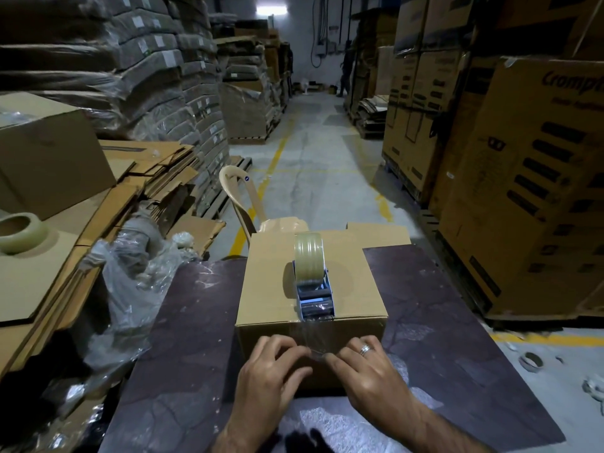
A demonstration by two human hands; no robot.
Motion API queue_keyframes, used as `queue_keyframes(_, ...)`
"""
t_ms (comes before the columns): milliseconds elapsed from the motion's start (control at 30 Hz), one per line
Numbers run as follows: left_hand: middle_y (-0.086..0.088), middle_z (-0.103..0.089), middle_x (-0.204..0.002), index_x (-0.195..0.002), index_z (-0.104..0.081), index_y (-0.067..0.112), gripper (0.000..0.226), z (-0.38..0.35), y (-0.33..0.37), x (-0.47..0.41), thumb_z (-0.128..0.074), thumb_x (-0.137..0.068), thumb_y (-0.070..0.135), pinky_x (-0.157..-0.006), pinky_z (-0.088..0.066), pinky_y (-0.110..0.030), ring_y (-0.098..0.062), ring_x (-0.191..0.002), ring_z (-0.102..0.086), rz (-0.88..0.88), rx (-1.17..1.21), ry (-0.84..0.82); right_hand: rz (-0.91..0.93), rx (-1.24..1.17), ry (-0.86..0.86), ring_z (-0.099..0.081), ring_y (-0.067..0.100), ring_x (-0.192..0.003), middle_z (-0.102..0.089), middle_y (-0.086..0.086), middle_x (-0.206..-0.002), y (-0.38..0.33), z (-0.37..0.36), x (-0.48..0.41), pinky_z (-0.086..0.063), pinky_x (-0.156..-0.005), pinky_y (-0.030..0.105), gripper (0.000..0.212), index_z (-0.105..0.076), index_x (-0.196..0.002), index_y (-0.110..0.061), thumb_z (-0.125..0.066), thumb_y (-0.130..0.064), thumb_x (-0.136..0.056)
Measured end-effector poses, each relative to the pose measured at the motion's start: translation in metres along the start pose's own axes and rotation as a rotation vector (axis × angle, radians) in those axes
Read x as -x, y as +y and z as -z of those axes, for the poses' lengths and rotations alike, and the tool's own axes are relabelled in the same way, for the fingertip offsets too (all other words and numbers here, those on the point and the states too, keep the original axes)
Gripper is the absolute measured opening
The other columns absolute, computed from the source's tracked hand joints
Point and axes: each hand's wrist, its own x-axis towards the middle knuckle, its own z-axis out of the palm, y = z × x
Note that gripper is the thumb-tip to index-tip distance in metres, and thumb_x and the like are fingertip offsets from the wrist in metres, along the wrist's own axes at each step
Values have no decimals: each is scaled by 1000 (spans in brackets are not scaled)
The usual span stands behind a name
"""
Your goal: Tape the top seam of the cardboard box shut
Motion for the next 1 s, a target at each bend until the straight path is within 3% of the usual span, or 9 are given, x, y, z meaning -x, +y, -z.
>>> queue_keyframes(167,11,-56,-91,-94,-65,27,17,0,2,-5,-58,-85,40,-66,-44,-16,-2,-83,-48,-11,25,28,10,-5,-1,-50,18,-71,-61,2,-76,3,3,-1,-38,-72,32,32,-67,-96,-9,-35,-9,-98)
queue_keyframes(267,10,-57,-88,-90,-66,26,18,0,1,-6,-55,-87,39,-61,-47,-18,-2,-80,-48,-17,11,26,-29,-52,-8,-51,16,-71,-63,-1,-75,1,9,-4,-38,-73,32,19,-61,-109,-11,-54,-9,-91)
queue_keyframes(367,11,-55,-86,-85,-66,23,16,1,1,-6,-56,-86,35,-61,-44,-16,-2,-79,-47,-23,23,36,-166,-233,-17,-54,8,-76,-68,-13,-84,-2,18,-9,-39,-78,28,39,-49,-126,-17,-59,-18,-88)
queue_keyframes(467,9,-55,-86,-82,-66,19,11,2,5,-7,-60,-85,27,-64,-41,-15,-4,-78,-48,-25,95,73,-472,-511,68,-56,-10,-86,-68,-31,-92,-10,29,-11,-44,-81,16,60,-48,-130,-26,-74,-17,-77)
queue_keyframes(567,10,-54,-87,-82,-66,18,11,2,8,-6,-60,-84,27,-65,-44,-19,-4,-79,-50,-3,127,83,-681,-785,133,-69,6,-77,-71,-23,-97,-17,31,-7,-52,-77,18,71,-49,-128,-31,-80,-2,-71)
queue_keyframes(667,12,-53,-86,-83,-64,21,10,0,7,-5,-60,-85,30,-66,-45,-20,-3,-79,-50,53,158,96,-714,-791,179,-68,9,-81,-67,-24,-112,-15,33,-5,-49,-79,14,74,-49,-129,-25,-80,3,-69)
queue_keyframes(800,13,-54,-85,-83,-67,22,15,-1,6,-3,-58,-85,34,-68,-44,-18,-1,-81,-50,95,178,107,-618,-662,75,-60,5,-99,-67,-22,-105,0,25,0,-50,-83,24,59,-62,-119,-31,-81,-6,-70)
queue_keyframes(1000,17,-51,-82,-81,-68,21,16,-1,9,-4,-61,-83,35,-66,-45,-22,-3,-79,-52,139,207,98,-627,-687,-38,-58,10,-94,-60,-18,-93,9,3,-2,-48,-75,26,29,-71,-99,-35,-79,-21,-75)
